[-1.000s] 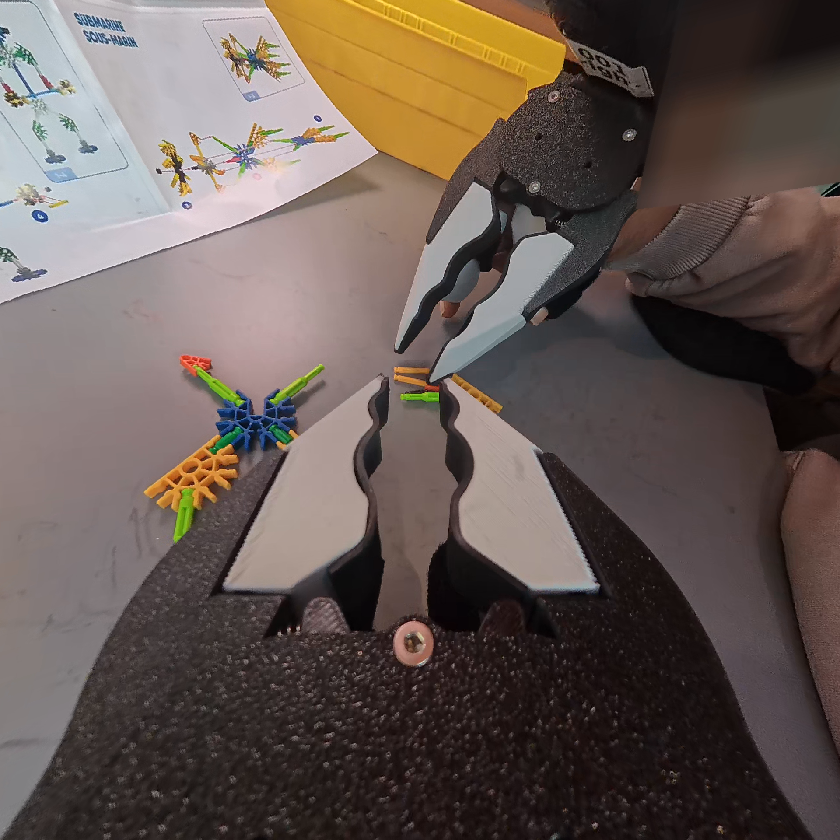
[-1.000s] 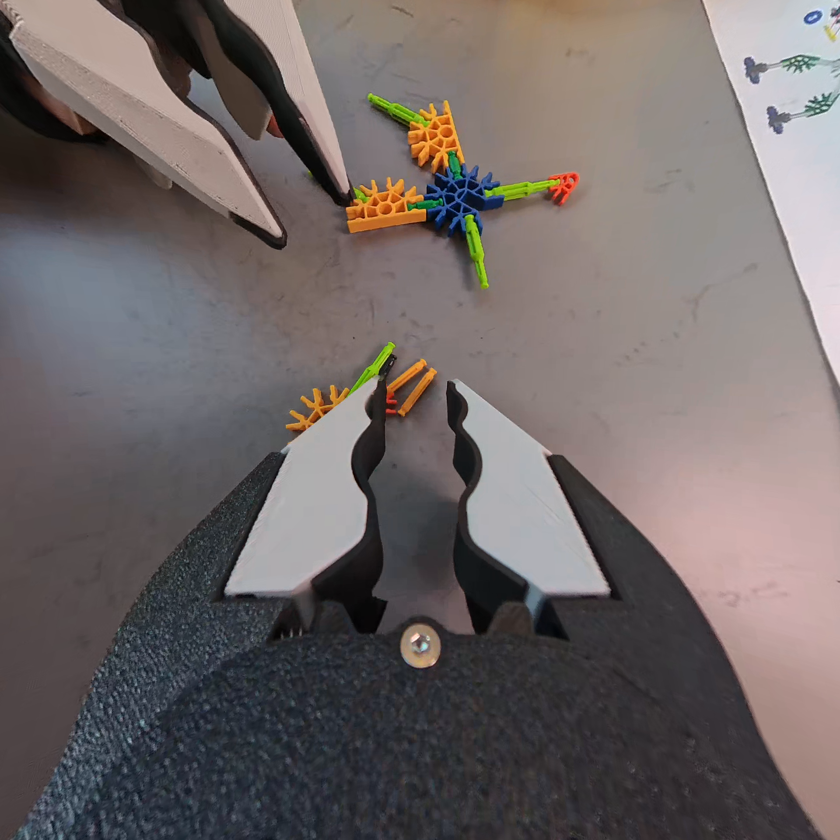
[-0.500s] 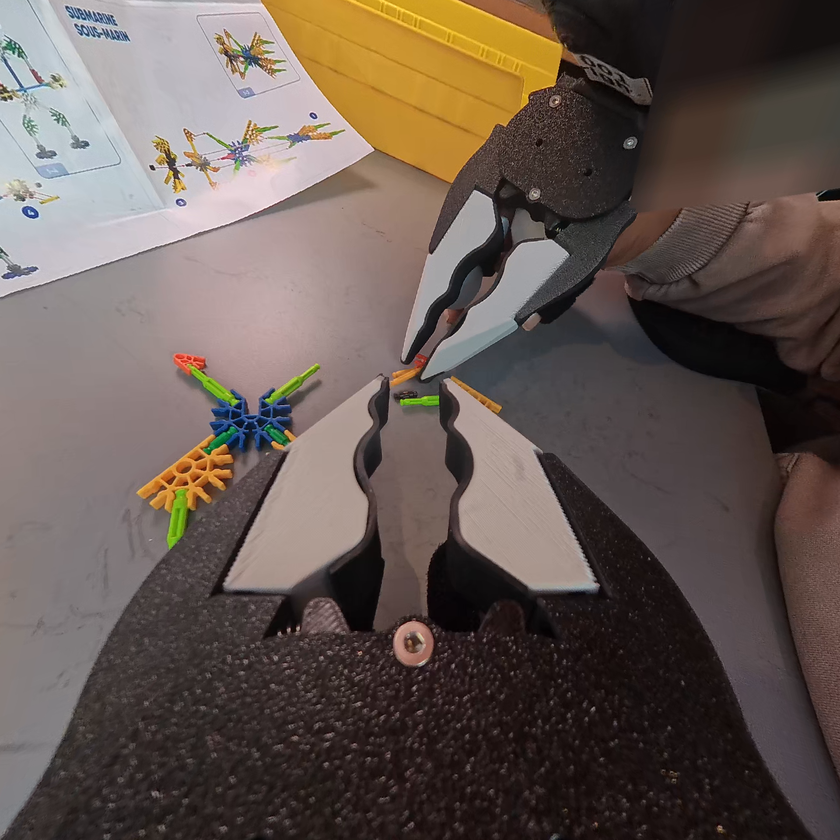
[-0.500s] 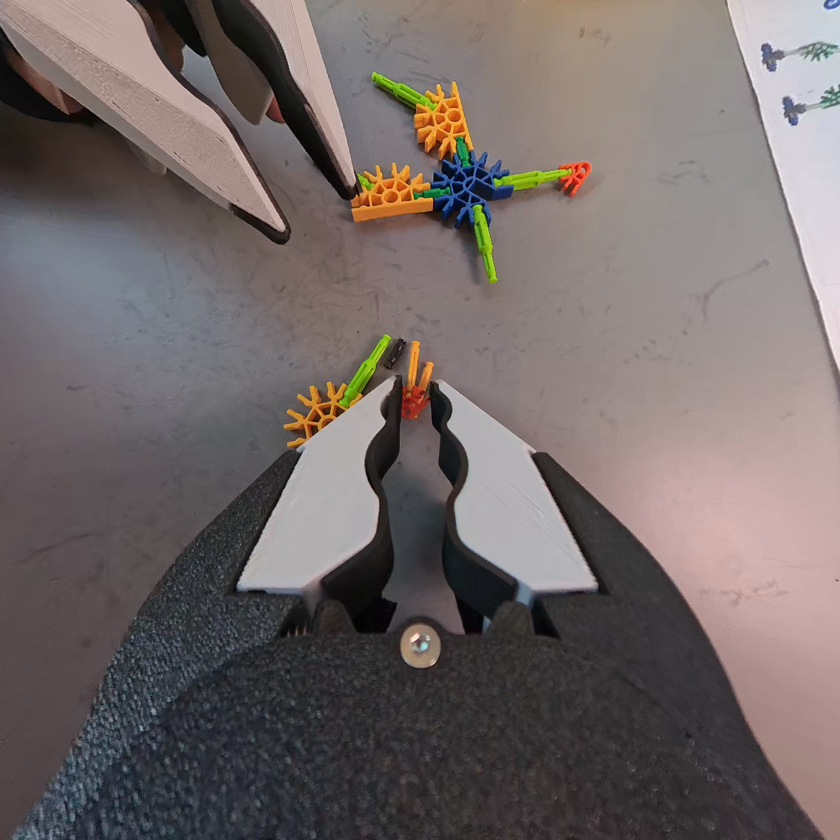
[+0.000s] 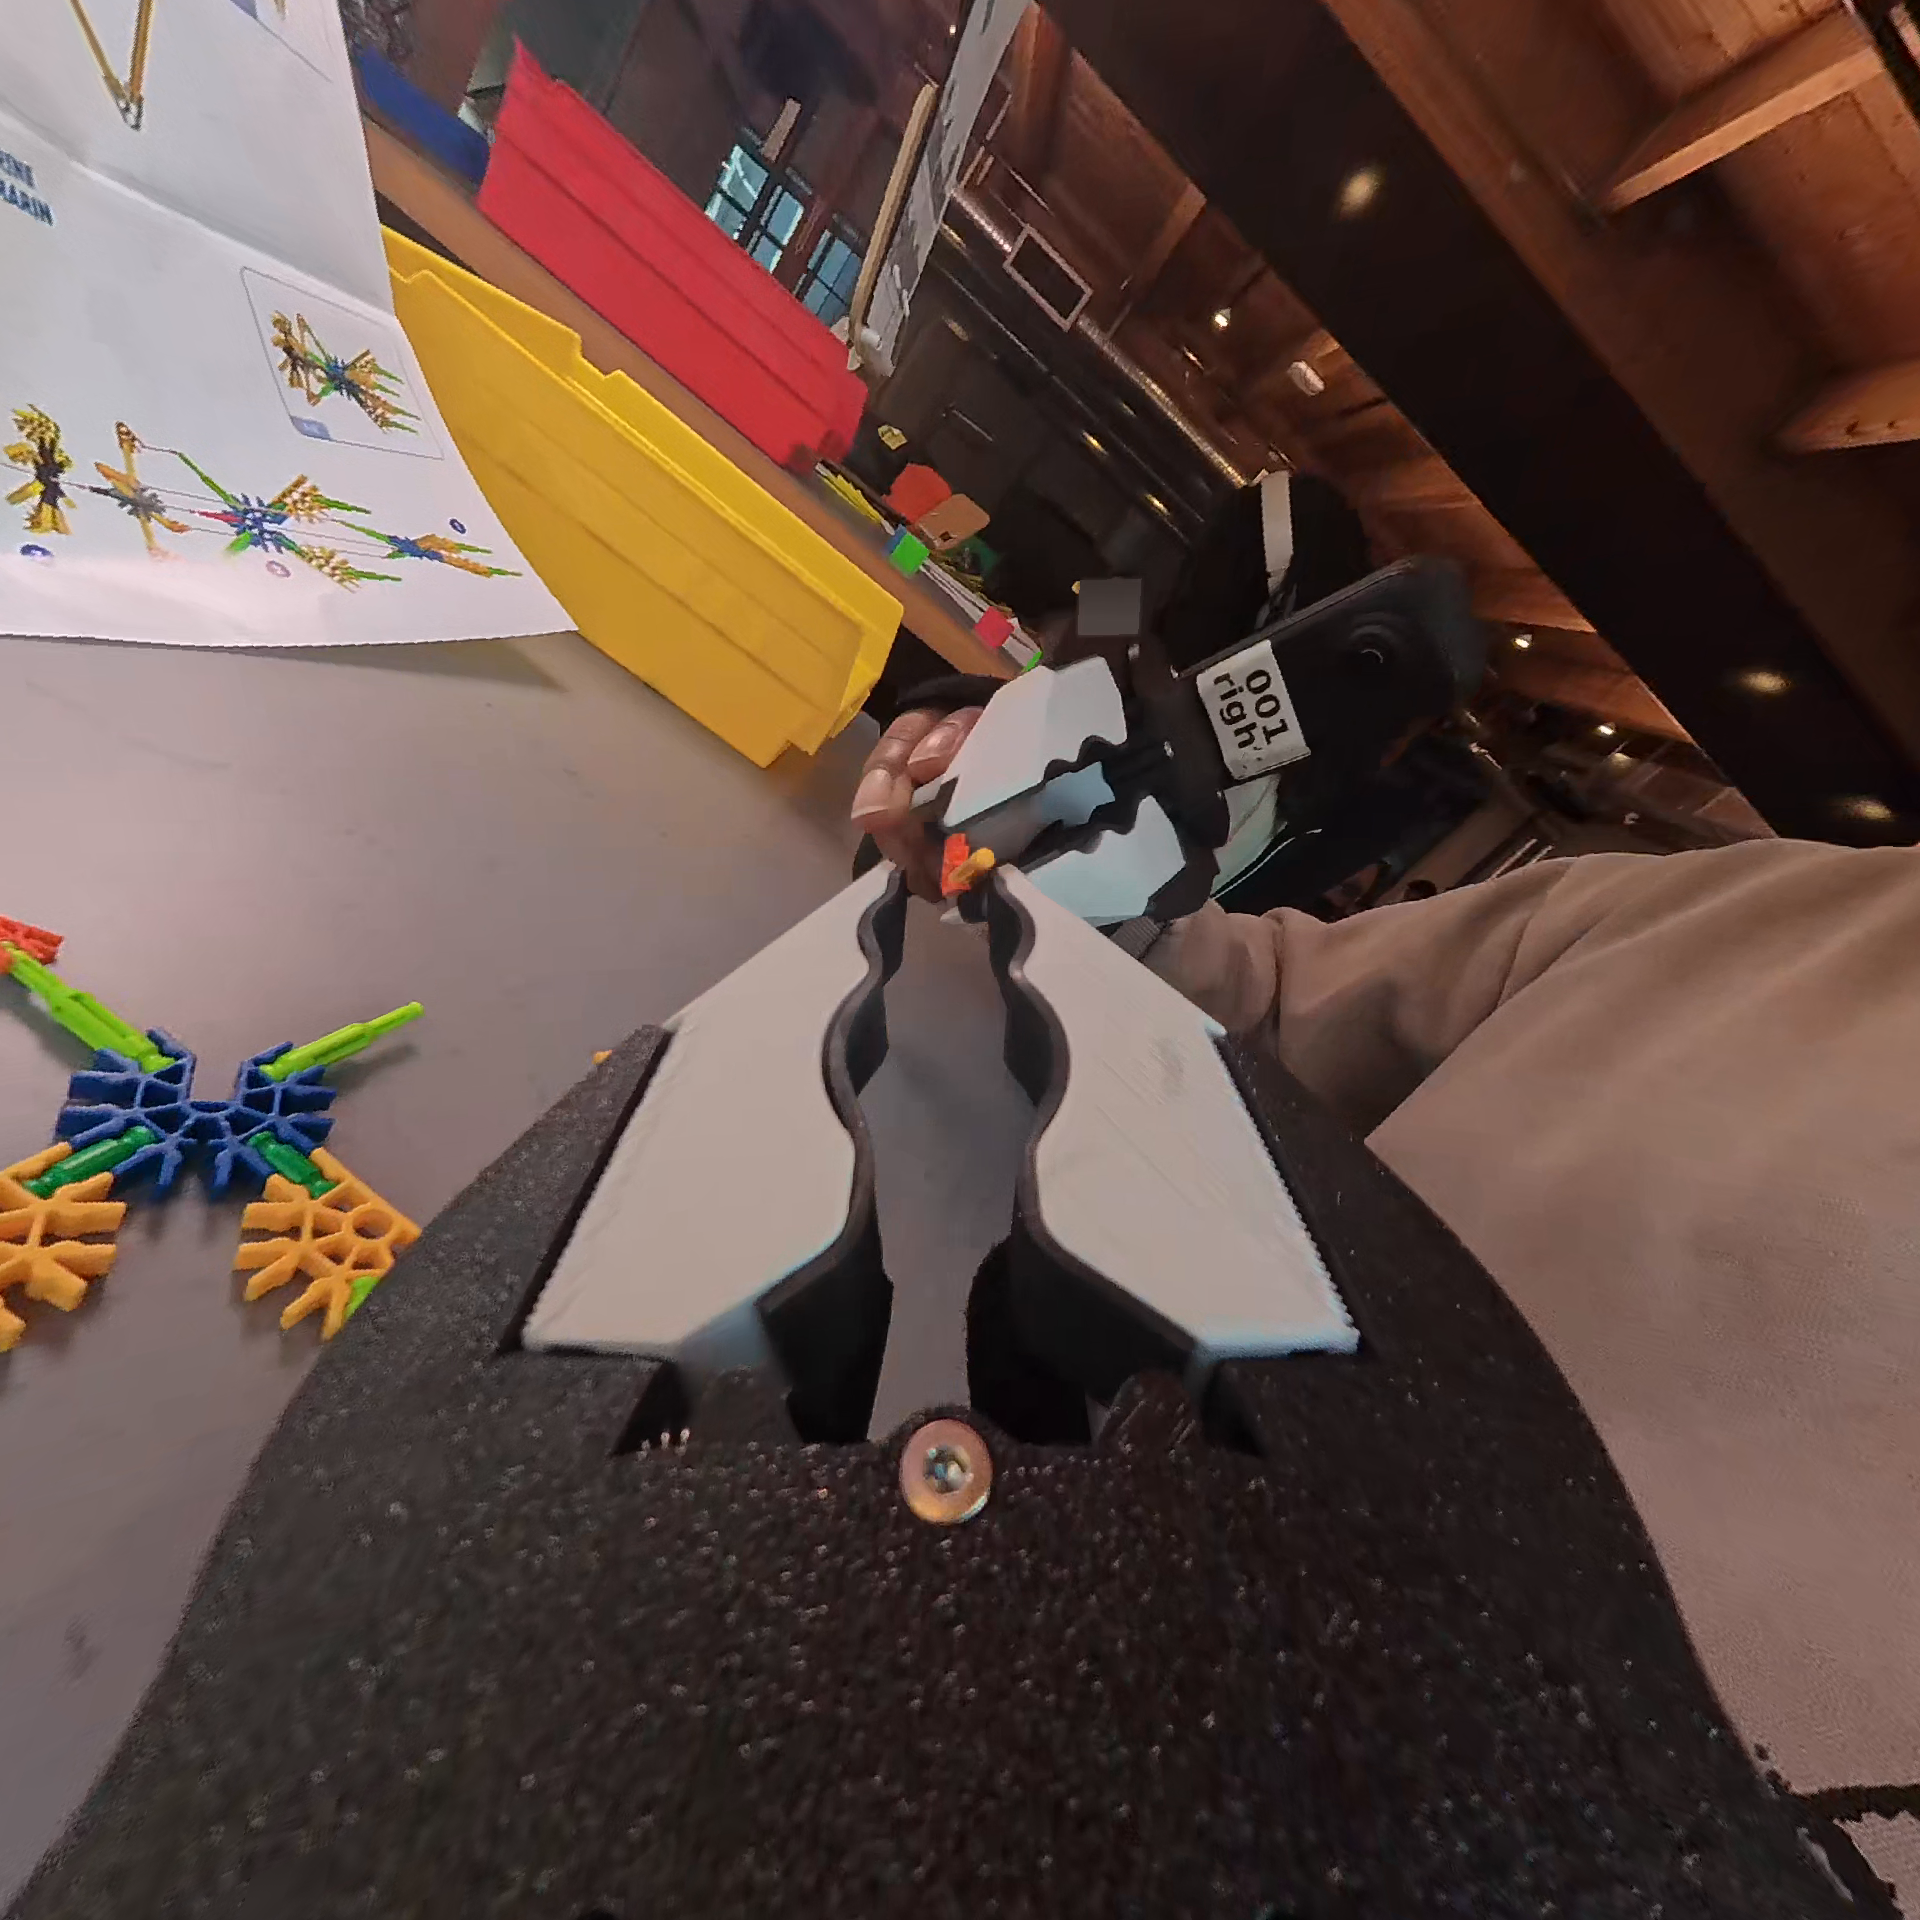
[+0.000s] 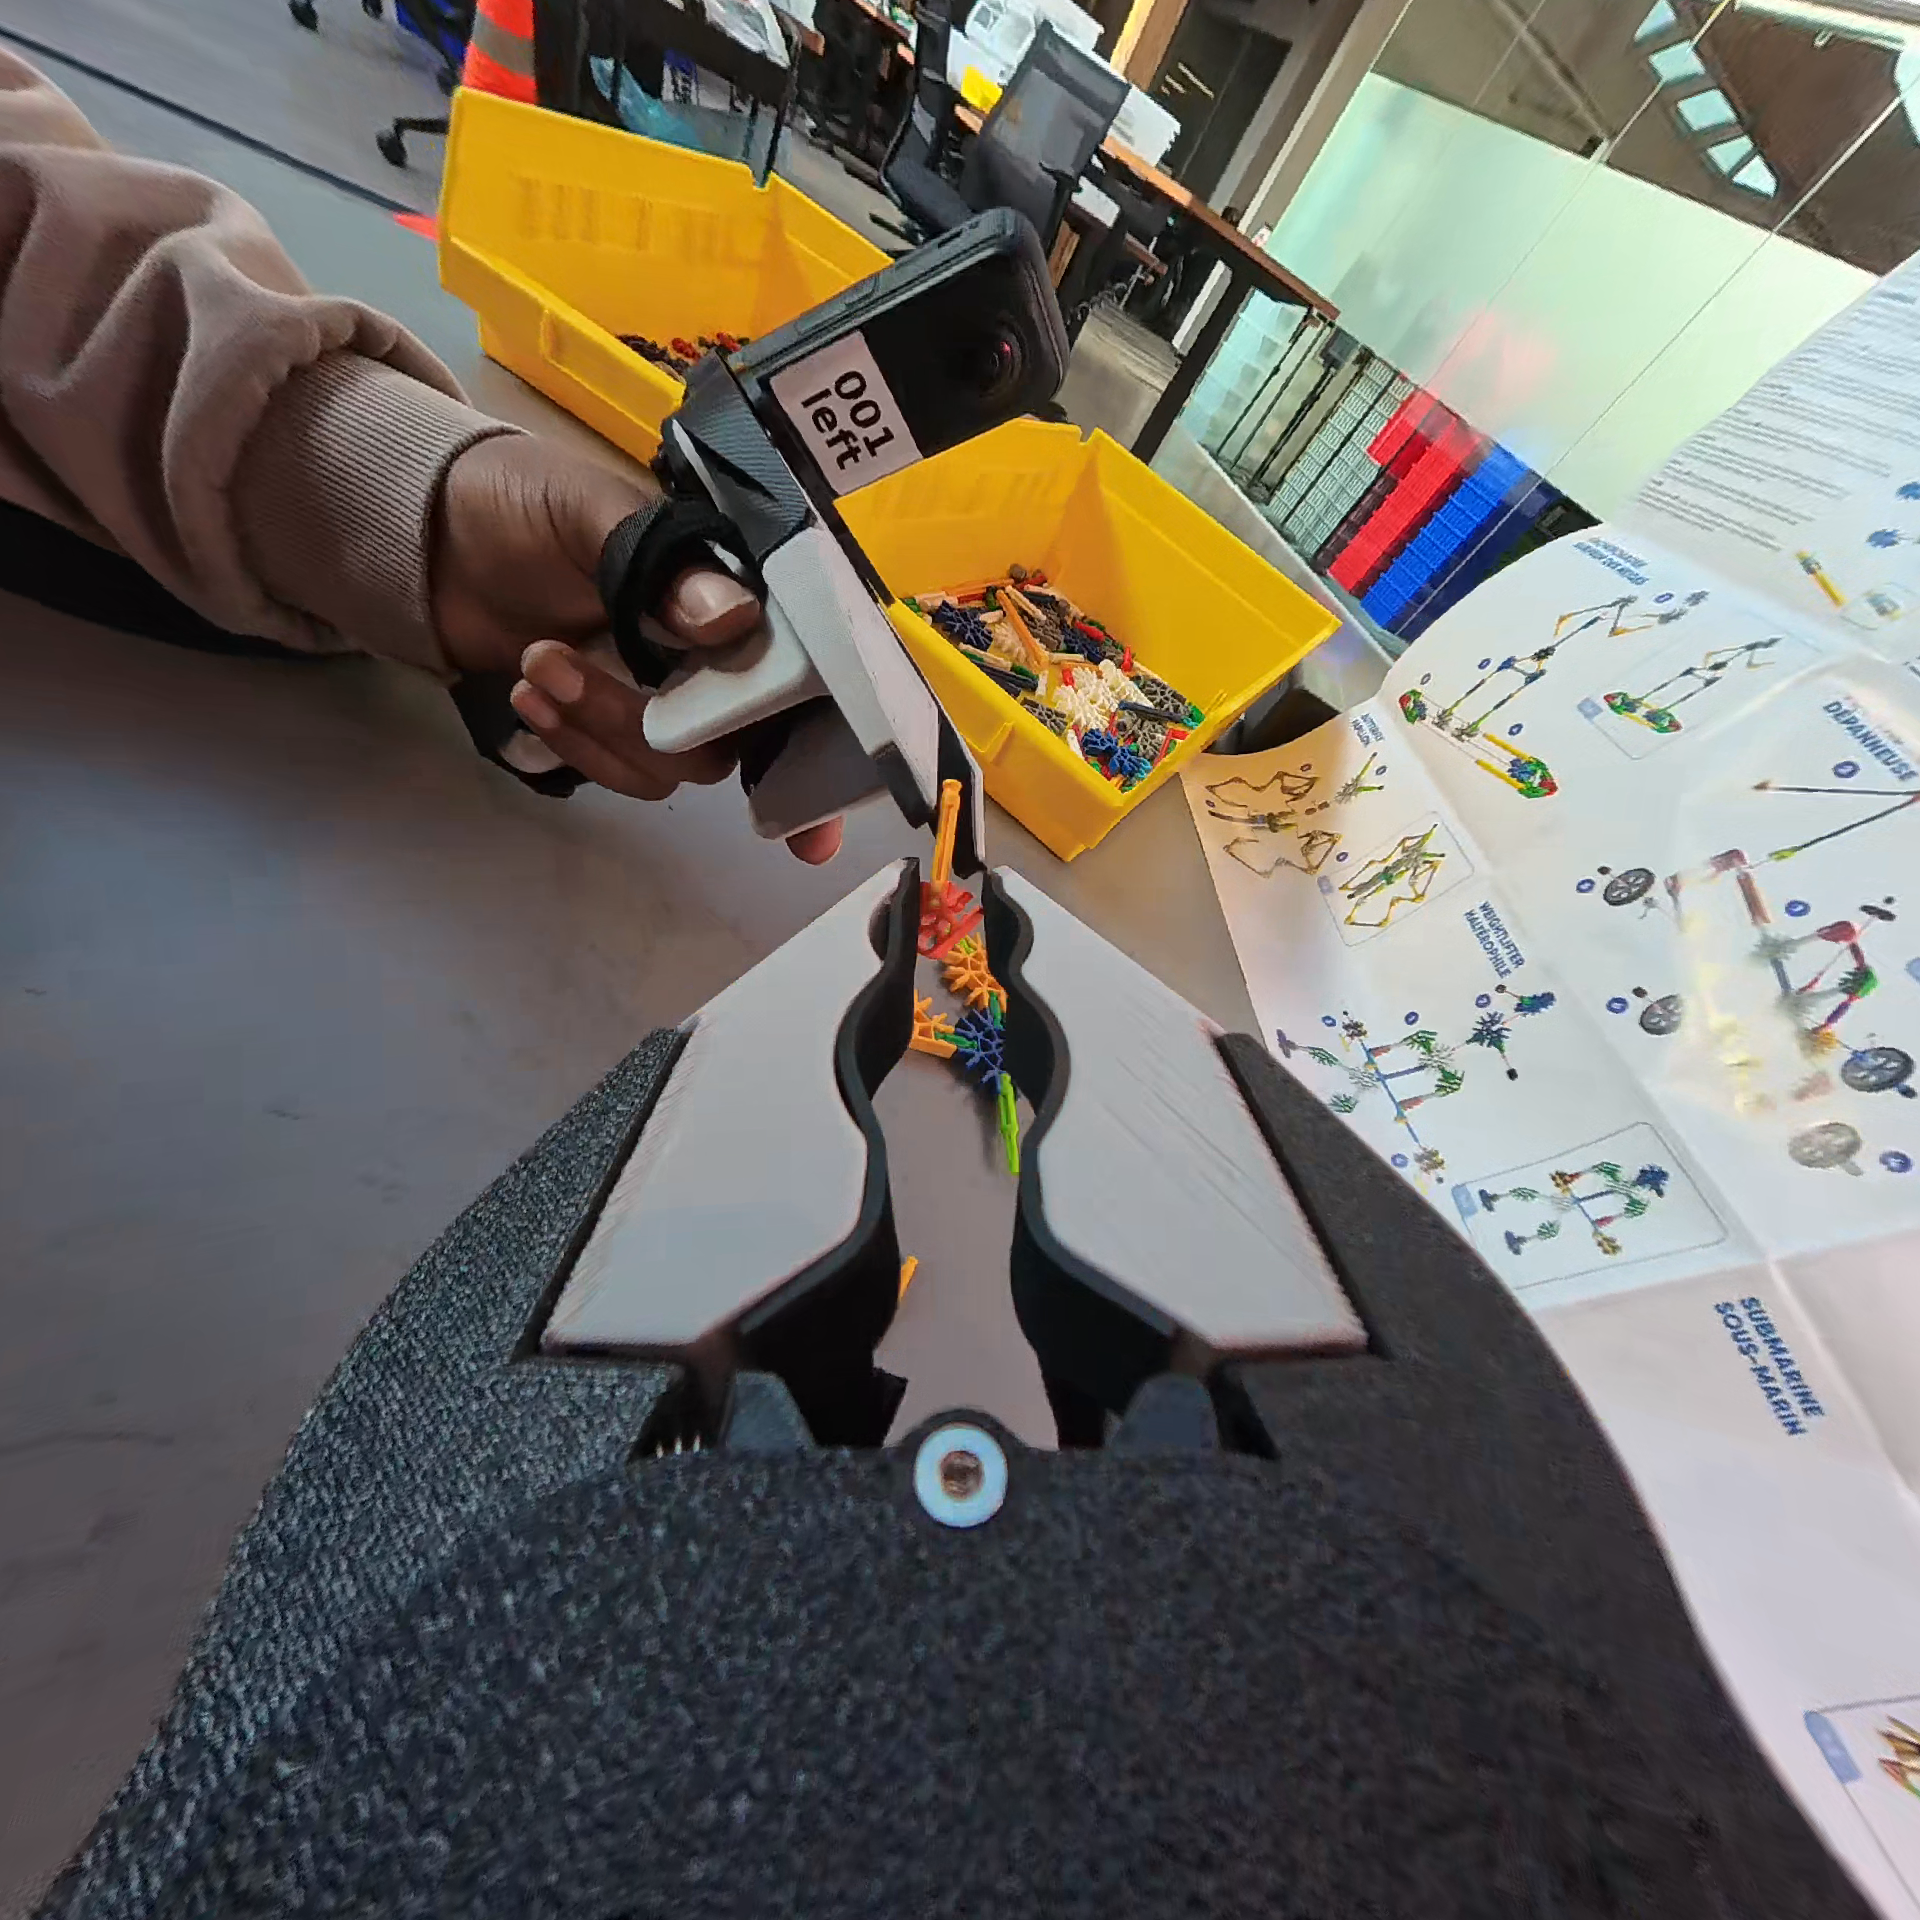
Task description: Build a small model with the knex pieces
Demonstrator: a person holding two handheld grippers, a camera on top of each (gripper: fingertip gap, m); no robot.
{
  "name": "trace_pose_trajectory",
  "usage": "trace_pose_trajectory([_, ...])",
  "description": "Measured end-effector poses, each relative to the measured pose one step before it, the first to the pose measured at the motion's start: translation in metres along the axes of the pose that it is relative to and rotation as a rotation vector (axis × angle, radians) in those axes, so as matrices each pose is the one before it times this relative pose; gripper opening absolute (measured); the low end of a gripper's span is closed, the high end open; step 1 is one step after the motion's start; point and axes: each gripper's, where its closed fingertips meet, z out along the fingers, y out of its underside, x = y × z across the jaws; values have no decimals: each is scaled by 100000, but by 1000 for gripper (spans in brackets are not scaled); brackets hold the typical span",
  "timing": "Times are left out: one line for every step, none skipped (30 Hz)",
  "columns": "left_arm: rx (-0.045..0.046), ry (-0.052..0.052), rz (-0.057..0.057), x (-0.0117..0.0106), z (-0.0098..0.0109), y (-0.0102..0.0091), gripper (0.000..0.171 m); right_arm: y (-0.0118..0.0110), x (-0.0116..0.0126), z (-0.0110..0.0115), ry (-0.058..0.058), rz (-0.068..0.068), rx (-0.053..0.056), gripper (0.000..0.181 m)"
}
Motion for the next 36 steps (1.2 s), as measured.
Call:
trace_pose_trajectory([-546, 1303, 511, 322, 86, 36, 13, 58, -160, 38, 428, -3337, -950, 9])
trace_pose_trajectory([-1424, -116, 848, 83, 113, 205, 12, 82, -197, 65, -96, -2291, -1014, 9])
trace_pose_trajectory([-1325, -1153, 1664, -90, 88, 253, 8, 131, -92, 83, 210, -1333, -1196, 9])
trace_pose_trajectory([-568, -1055, 1536, -91, 31, 140, 4, -42, -117, 21, -122, -1039, 114, 9])
trace_pose_trajectory([-252, -264, 603, -11, -21, 9, 3, -118, -21, -37, 159, -469, 583, 9])
trace_pose_trajectory([-110, 555, 415, 128, -37, -89, 3, -131, -1, -59, -322, 649, 702, 9])
trace_pose_trajectory([554, -5, 1738, 157, -50, -197, 3, -214, 76, -38, -421, 2774, 1536, 10])
trace_pose_trajectory([680, -394, 2816, 188, -23, -163, 3, -222, 80, -31, -1063, 4772, 2042, 10])
trace_pose_trajectory([525, -10, 2832, 221, -14, -127, 3, -135, -28, -47, -2490, 6492, 1953, 9])
trace_pose_trajectory([1030, 527, 1976, 232, -47, -203, 3, -54, -98, -66, -3684, 7453, 1661, 10])
trace_pose_trajectory([1177, 181, 874, 105, -70, -226, 3, -52, -179, -66, -4359, 7625, 1853, 12])
trace_pose_trajectory([723, 149, 720, 64, -62, -130, 2, -149, -152, -69, -4139, 7463, 2413, 11])
trace_pose_trajectory([241, 437, 772, 81, -31, -34, 2, -139, -91, -54, -3399, 6537, 2093, 8])
trace_pose_trajectory([260, 256, 842, 101, 6, -30, 2, -172, -11, -69, -2197, 4766, 2103, 5])
trace_pose_trajectory([405, -11, 911, 84, 25, -72, 2, -171, 35, -64, -1358, 3214, 1990, 2])
trace_pose_trajectory([112, -218, 941, 55, 13, -29, 2, -51, -25, -28, -1627, 3082, 1048, 2])
trace_pose_trajectory([-85, -157, 880, 14, 2, 15, 2, -16, -28, -12, -1661, 3392, 480, 2])
trace_pose_trajectory([4, -133, 578, -9, -10, 11, 2, 7, -4, 1, -1149, 2581, 260, 1])
trace_pose_trajectory([66, -270, 777, -6, 1, 8, 2, 9, 12, 10, -534, 1147, 170, 1])
trace_pose_trajectory([-283, -755, 1258, -65, 7, 46, 2, 6, 80, -11, 288, 1, -145, 1])
trace_pose_trajectory([-953, -1654, 2139, -145, -6, 88, 2, 69, 104, 5, 707, -351, -899, 1])
trace_pose_trajectory([-1329, -3015, 3814, -227, -16, 93, 3, 97, 251, 29, 1665, -111, -1256, 1])
trace_pose_trajectory([-1383, -4087, 5591, -239, -33, 40, 3, 78, 232, 78, 1908, 300, -1074, 1])
trace_pose_trajectory([-1379, -5257, 7023, -281, -47, -7, 3, 19, 299, 127, 2539, 1054, -471, 1])
trace_pose_trajectory([-1516, -6224, 8140, -313, -57, -3, 3, -32, 287, 167, 2613, 1774, 90, 2])
trace_pose_trajectory([-2171, -6842, 8734, -346, -25, 69, 3, -2, 274, 185, 2554, 2287, 31, 2])
trace_pose_trajectory([-2862, -6990, 8950, -358, 8, 164, 3, 62, 272, 212, 2587, 2138, -259, 2])
trace_pose_trajectory([-3017, -6660, 9081, -336, 23, 189, 3, 89, 333, 226, 3424, 1961, -95, 3])
trace_pose_trajectory([-3043, -5920, 8093, -288, 59, 231, 3, 112, 284, 244, 3221, 1725, 138, 1])
trace_pose_trajectory([-3134, -5220, 6623, -223, 129, 276, 3, 183, 313, 263, 3412, 2289, -96, 1])
trace_pose_trajectory([-2799, -4068, 5035, -186, 138, 312, 2, 166, 310, 230, 3307, 1903, 17, 1])
trace_pose_trajectory([-2470, -2777, 3400, -144, 155, 314, 2, 180, 276, 199, 3143, 1416, -395, 1])
trace_pose_trajectory([-2162, -2003, 1928, -131, 149, 287, 3, 166, 236, 179, 3126, 1048, -483, 1])
trace_pose_trajectory([-2050, -1975, 2009, -123, 154, 246, 3, 141, 256, 163, 3671, 249, -675, 1])
trace_pose_trajectory([-1897, -2418, 3167, -124, 160, 154, 3, 75, 218, 158, 3300, -58, -317, 1])
trace_pose_trajectory([-1916, -2956, 4729, -126, 164, 100, 2, 37, 185, 125, 2047, 648, -34, 1])
